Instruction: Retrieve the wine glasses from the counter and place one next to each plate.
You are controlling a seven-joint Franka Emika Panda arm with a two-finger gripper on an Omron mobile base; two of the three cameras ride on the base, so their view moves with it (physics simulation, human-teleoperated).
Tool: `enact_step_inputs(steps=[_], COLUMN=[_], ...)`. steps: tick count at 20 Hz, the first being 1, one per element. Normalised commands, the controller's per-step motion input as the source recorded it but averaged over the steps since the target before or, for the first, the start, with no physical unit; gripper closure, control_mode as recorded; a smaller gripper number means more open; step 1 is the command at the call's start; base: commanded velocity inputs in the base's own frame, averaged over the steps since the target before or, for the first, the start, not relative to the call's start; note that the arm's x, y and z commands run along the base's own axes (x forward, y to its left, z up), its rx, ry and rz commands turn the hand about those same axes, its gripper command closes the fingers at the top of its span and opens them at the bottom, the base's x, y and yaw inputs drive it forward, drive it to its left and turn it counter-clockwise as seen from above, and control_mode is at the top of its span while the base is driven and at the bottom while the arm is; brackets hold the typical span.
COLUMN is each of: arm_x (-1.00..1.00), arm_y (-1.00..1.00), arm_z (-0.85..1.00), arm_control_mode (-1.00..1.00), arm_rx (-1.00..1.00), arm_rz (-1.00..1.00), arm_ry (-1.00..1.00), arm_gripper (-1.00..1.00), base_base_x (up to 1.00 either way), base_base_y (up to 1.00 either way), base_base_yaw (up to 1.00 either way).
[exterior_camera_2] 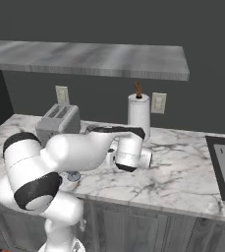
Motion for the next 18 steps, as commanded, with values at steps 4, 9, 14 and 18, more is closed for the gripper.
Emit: enact_step_inputs(steps=[4,9,14,18], arm_x=[-0.79,-0.82,-0.68,-0.47], arm_y=[0.00,0.00,0.00,0.09], arm_z=[0.83,0.73,0.56,0.33], arm_control_mode=[-1.00,-1.00,-1.00,-1.00], arm_rx=[0.01,0.00,0.00,0.00], arm_rz=[-0.01,-0.02,-0.01,-0.03], arm_ry=[-0.14,-0.17,-0.02,0.00], arm_gripper=[1.00,1.00,1.00,1.00], base_base_x=[0.00,0.00,0.00,0.00], base_base_y=[0.00,0.00,0.00,0.00], base_base_yaw=[0.00,0.00,0.00,0.00])
